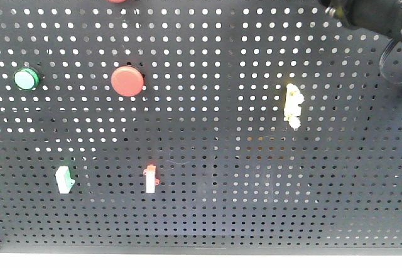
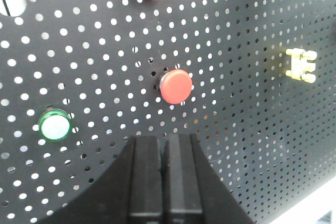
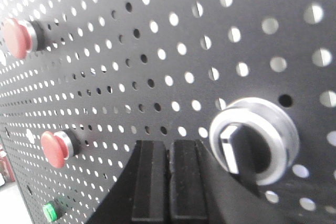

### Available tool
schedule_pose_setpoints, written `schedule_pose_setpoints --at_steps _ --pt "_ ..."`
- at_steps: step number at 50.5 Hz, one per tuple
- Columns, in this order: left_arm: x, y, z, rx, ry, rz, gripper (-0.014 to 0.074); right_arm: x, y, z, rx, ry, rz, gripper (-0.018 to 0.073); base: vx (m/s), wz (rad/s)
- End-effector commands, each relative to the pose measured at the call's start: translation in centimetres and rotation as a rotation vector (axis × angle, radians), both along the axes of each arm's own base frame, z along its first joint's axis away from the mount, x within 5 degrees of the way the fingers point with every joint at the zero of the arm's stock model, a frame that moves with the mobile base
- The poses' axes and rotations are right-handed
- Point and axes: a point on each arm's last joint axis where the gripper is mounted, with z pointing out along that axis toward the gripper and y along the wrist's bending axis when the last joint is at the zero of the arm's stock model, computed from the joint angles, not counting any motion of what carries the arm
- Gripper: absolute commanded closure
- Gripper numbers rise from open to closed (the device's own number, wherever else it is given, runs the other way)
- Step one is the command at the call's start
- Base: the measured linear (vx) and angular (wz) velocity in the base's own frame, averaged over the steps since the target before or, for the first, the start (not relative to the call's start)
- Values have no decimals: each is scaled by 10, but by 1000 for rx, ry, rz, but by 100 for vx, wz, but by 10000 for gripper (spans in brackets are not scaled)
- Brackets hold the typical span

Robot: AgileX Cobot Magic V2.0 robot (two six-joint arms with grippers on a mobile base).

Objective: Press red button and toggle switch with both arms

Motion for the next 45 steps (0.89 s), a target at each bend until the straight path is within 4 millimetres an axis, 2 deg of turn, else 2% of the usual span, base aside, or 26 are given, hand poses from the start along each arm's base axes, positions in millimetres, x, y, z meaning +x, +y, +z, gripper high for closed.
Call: schedule_pose_setpoints --at_steps 1,20,37,45 --pt "-3 2 15 -67 -85 3 594 -12 -6 19 47 -54 -18 562 0 0" --pt "-3 2 15 -67 -85 3 594 -10 -7 17 32 -52 -34 562 0 0" --pt "-3 2 15 -67 -85 3 594 -8 -9 9 -94 -33 -88 562 0 0" --pt "-3 2 15 -67 -85 3 594 -10 -12 11 -99 -37 -117 562 0 0"
